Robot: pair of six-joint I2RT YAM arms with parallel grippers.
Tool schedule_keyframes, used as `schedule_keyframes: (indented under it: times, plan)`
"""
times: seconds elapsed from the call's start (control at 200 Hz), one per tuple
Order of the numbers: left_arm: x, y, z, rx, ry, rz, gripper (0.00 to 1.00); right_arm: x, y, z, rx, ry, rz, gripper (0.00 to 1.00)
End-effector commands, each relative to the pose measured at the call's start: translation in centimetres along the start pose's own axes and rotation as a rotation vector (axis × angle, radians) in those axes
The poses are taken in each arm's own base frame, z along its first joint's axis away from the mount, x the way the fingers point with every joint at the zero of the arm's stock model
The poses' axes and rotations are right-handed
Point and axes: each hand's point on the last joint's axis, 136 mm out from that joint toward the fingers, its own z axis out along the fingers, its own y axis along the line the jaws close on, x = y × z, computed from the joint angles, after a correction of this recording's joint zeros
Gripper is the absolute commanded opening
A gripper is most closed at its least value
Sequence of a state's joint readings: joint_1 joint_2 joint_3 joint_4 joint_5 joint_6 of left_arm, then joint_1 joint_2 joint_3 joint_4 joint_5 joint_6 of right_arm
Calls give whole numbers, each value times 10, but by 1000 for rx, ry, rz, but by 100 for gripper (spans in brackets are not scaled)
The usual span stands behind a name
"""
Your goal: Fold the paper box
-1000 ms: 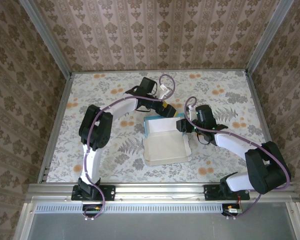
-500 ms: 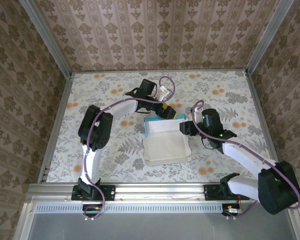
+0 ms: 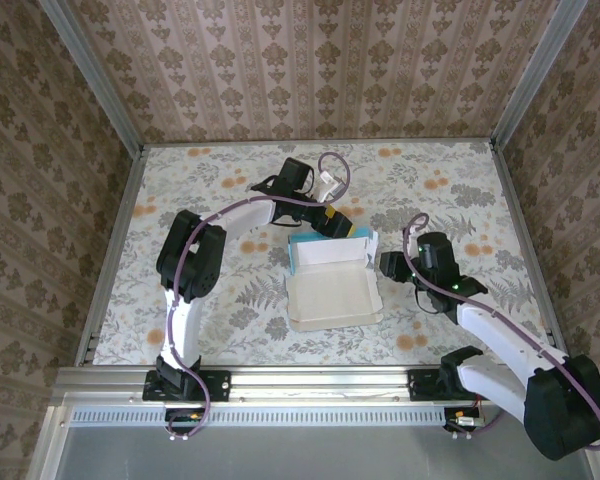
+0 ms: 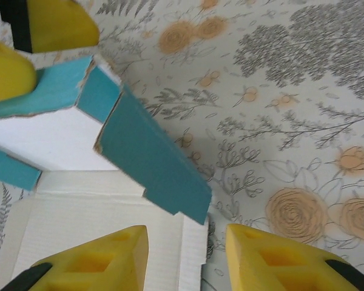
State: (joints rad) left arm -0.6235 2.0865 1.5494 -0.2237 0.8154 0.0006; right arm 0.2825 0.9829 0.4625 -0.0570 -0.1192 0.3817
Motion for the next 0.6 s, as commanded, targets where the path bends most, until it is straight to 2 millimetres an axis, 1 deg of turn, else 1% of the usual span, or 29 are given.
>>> schedule_keyframes:
  times: [0.0,0.075,0.145,0.295,0.375,0.47,0.595]
  plan:
    - [18,-2,3,-10,49,-26,100,-4,-13,-2,29,-16,46,39]
    - [18,-2,3,-7,47,-26,100,-3,-21,5,32,15,71,40]
    - [18,-3,4,-2,47,-28,100,-3,-19,14,-9,36,71,41]
    - [18,-4,5,4,47,-30,100,-6,-7,32,-99,56,29,43]
    - [17,-5,4,5,47,-31,100,-6,4,37,-156,73,-1,44]
    - [15,-6,4,8,44,-27,100,-1,15,42,-187,96,-43,44]
    - [17,-5,5,16,52,-30,100,-2,15,47,-176,99,-65,44]
